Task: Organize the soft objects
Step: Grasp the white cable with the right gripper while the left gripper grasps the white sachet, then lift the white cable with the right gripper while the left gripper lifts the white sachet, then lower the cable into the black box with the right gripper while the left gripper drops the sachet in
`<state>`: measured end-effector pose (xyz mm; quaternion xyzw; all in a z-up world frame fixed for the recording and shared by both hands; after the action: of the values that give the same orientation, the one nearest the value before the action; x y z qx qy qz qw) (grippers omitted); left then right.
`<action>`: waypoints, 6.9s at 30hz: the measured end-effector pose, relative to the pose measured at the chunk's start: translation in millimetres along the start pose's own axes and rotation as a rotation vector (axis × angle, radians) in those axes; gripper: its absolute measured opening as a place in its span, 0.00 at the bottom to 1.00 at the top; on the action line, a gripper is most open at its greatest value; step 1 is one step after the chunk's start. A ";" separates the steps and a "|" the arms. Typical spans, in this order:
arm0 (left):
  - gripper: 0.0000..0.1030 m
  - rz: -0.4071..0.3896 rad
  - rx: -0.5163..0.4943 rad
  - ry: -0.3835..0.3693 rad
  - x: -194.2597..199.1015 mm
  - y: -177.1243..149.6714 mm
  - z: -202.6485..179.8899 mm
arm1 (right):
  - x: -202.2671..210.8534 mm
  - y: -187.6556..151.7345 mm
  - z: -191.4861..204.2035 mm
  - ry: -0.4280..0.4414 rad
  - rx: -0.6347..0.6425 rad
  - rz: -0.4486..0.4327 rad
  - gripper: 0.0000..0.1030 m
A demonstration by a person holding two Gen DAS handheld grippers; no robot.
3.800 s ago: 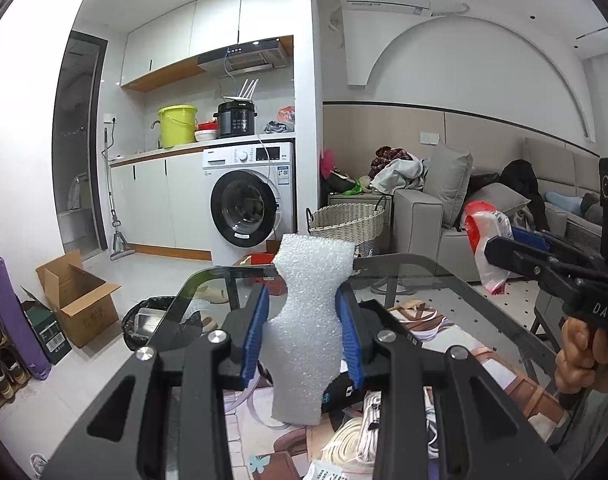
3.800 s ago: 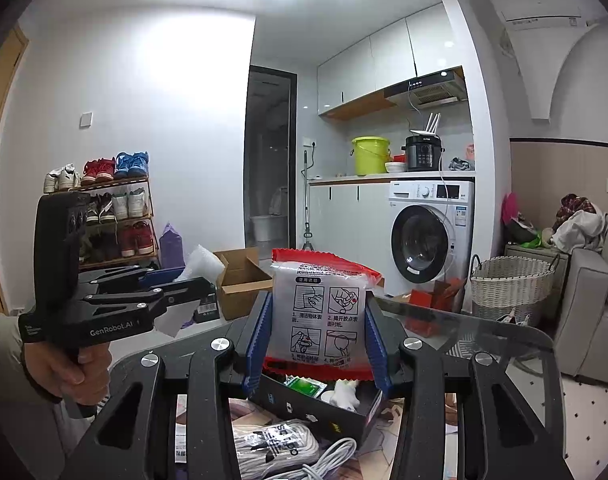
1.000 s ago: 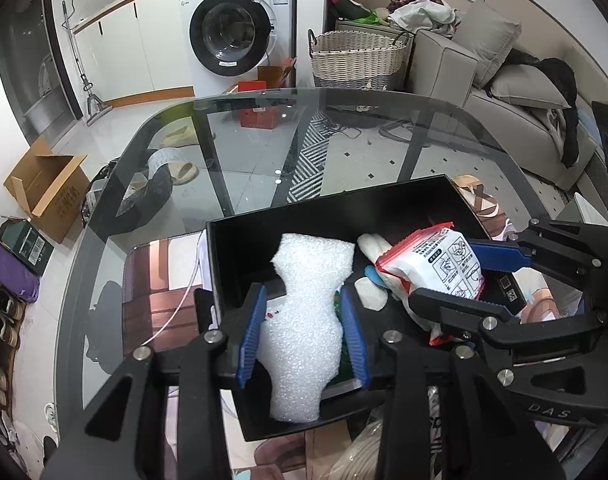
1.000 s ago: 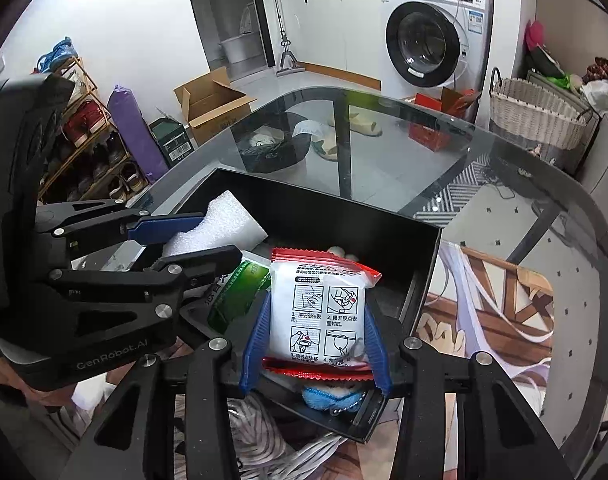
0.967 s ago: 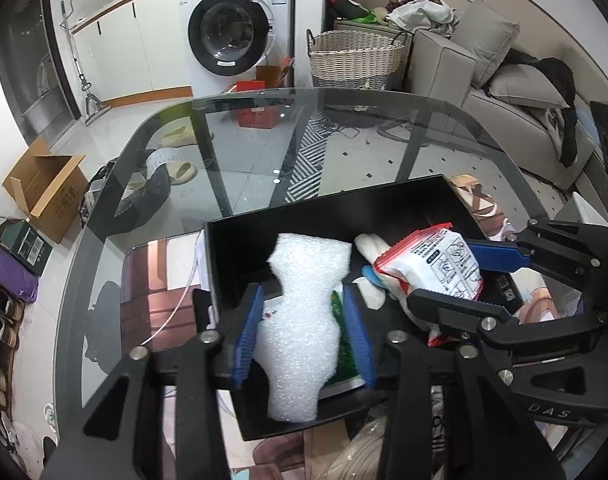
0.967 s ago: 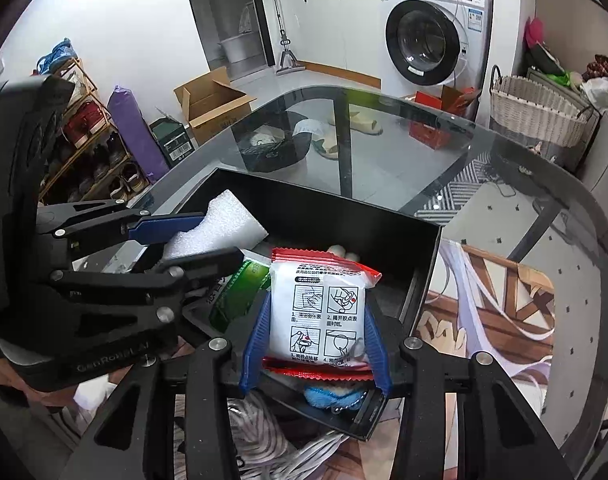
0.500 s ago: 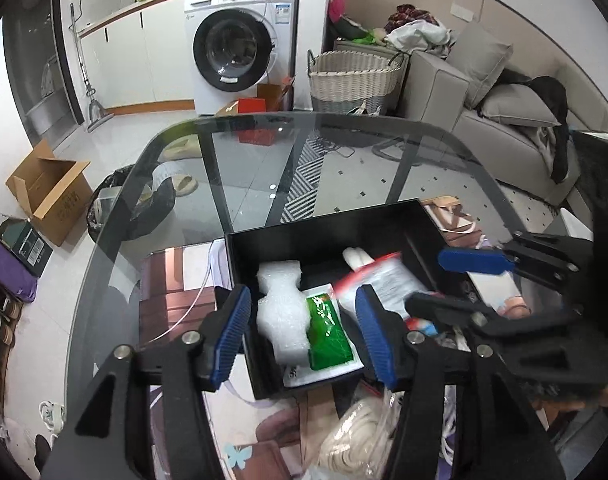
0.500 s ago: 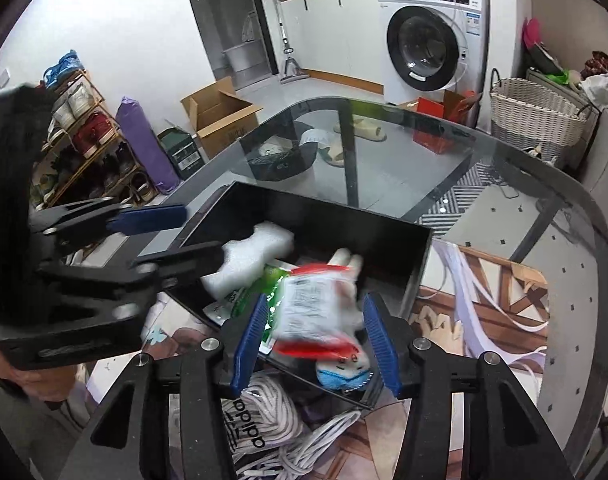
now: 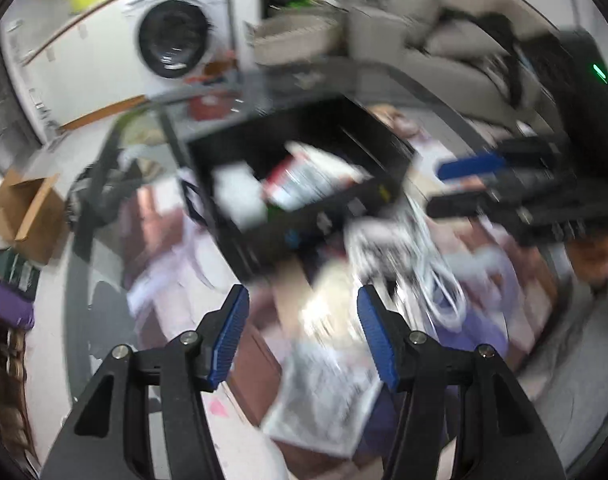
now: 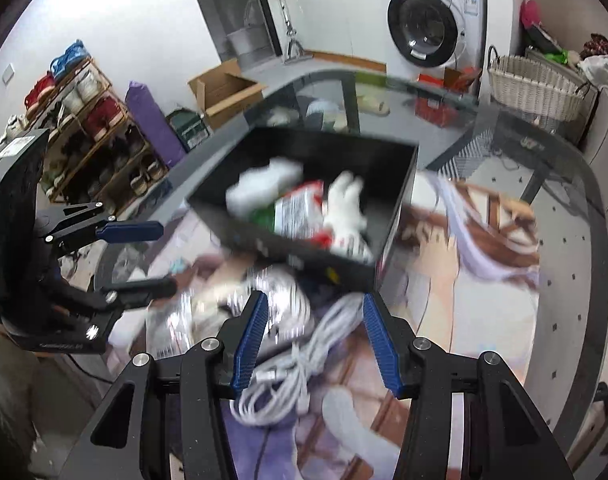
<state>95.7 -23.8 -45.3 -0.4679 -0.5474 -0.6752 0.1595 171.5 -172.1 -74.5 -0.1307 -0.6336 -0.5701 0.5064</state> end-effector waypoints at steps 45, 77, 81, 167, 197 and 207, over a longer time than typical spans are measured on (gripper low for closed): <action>0.40 0.097 0.149 0.159 -43.0 -36.7 39.8 | -43.5 -43.1 24.9 -0.123 0.349 0.196 0.26; 0.27 0.047 0.132 0.115 -35.1 -34.2 42.0 | -24.8 -41.7 30.6 -0.069 0.316 0.107 0.25; 0.27 -0.021 0.119 0.125 -21.4 -28.6 38.9 | -10.9 -35.2 32.2 -0.062 0.296 0.057 0.25; 0.28 -0.350 0.198 0.185 4.0 83.4 44.8 | 8.3 99.4 29.8 -0.129 0.167 -0.341 0.13; 0.32 -0.090 0.182 0.171 -55.5 75.2 31.6 | -101.1 90.2 -2.8 -0.014 0.026 0.019 0.28; 0.33 -0.082 0.194 0.167 -47.4 65.5 36.3 | -65.8 76.9 -1.2 -0.114 0.078 0.056 0.29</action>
<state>184.2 -28.5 -46.3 -0.3695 -0.6138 -0.6617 0.2212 259.1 -121.8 -81.3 -0.1608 -0.6790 -0.5224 0.4901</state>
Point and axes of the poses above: each gripper's, at about its wrist camera, not at the fingertips, and x roughly against the way its jaws point, z to its left, y to its top, the point moved 2 cm from there along -x, roughly the way its jaws point, and after that the axes turned 4 degrees about -z, right-handed, at the moved point
